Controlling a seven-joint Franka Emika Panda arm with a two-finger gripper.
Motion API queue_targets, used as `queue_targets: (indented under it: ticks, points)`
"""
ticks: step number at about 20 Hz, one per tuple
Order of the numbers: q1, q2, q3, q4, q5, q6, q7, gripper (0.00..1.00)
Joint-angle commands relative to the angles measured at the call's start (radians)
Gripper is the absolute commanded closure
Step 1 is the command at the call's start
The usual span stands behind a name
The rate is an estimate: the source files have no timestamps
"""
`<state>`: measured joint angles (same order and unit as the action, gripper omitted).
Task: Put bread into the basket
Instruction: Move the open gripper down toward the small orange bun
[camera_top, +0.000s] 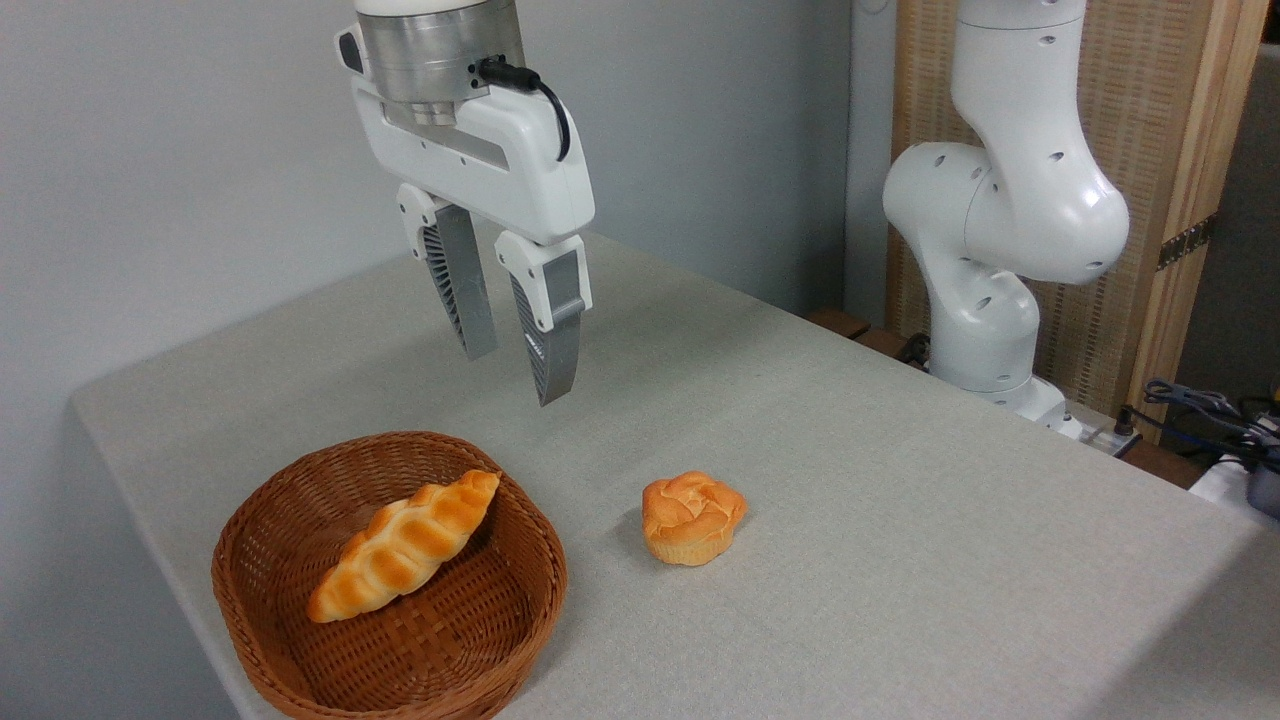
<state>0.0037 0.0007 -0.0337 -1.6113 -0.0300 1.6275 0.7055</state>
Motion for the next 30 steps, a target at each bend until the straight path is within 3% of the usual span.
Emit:
queue_targets:
  ticks: [1, 14, 21, 25, 28, 30]
  points:
    - [-0.010, -0.002, 0.017, 0.005, -0.021, 0.000, -0.004, 0.00]
    - [-0.007, -0.013, 0.012, -0.024, -0.021, 0.005, 0.017, 0.00]
    - [0.007, -0.146, 0.015, -0.355, -0.007, 0.188, 0.170, 0.00]
    - [0.009, -0.151, 0.017, -0.453, 0.031, 0.213, 0.325, 0.00]
    - [0.015, -0.148, 0.017, -0.530, 0.033, 0.219, 0.385, 0.00]
    - [0.015, -0.150, 0.017, -0.539, 0.062, 0.219, 0.408, 0.00]
